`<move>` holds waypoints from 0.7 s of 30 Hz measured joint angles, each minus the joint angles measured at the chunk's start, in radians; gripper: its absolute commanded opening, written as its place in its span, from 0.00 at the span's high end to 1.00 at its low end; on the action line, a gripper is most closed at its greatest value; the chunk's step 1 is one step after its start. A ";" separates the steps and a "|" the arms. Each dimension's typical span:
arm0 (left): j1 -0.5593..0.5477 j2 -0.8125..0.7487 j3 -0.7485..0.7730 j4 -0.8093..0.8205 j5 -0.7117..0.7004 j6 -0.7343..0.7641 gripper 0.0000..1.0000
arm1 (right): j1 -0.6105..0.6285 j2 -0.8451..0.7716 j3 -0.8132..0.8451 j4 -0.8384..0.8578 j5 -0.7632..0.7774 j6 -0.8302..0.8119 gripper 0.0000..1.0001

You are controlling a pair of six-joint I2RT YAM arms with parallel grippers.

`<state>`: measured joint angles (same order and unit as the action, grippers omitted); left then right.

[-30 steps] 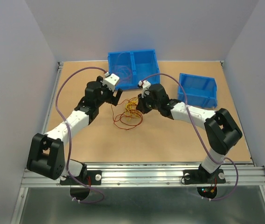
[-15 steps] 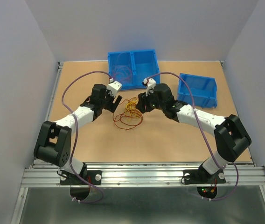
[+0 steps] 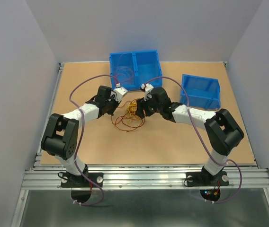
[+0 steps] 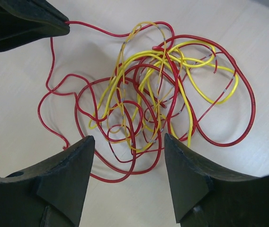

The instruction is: Untangle the cables

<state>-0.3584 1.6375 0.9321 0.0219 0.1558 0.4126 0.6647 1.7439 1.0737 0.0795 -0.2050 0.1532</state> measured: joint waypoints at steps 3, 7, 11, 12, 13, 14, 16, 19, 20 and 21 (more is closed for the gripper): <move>0.000 -0.043 -0.006 -0.004 0.015 -0.001 1.00 | 0.000 0.000 0.002 0.005 -0.009 0.000 0.34; 0.000 -0.200 -0.012 -0.007 0.049 -0.002 1.00 | 0.000 -0.002 0.002 0.011 -0.014 -0.002 0.34; -0.009 -0.393 0.046 -0.068 0.090 -0.001 1.00 | 0.000 -0.012 0.002 0.031 -0.019 -0.003 0.34; -0.013 -0.412 0.076 -0.094 0.095 0.002 1.00 | 0.000 -0.016 0.002 0.039 -0.021 -0.003 0.34; -0.029 -0.435 0.159 -0.150 0.100 0.006 1.00 | 0.000 -0.027 -0.004 0.060 -0.024 -0.002 0.34; -0.043 -0.446 0.230 -0.179 0.104 0.012 1.00 | 0.000 -0.037 -0.009 0.071 -0.026 -0.002 0.34; -0.064 -0.461 0.355 -0.233 0.109 0.023 1.00 | 0.000 -0.072 -0.034 0.109 -0.041 0.002 0.32; -0.084 -0.497 0.527 -0.286 0.130 0.032 1.00 | 0.000 -0.149 -0.087 0.184 -0.075 0.004 0.29; -0.086 -0.511 0.582 -0.295 0.140 0.032 1.00 | 0.000 -0.183 -0.114 0.215 -0.089 0.004 0.27; -0.086 -0.523 0.620 -0.297 0.148 0.032 1.00 | 0.000 -0.206 -0.133 0.232 -0.097 0.004 0.25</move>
<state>-0.4442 1.1145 1.5524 -0.2749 0.3038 0.4442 0.6647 1.5383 0.9409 0.3115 -0.3019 0.1574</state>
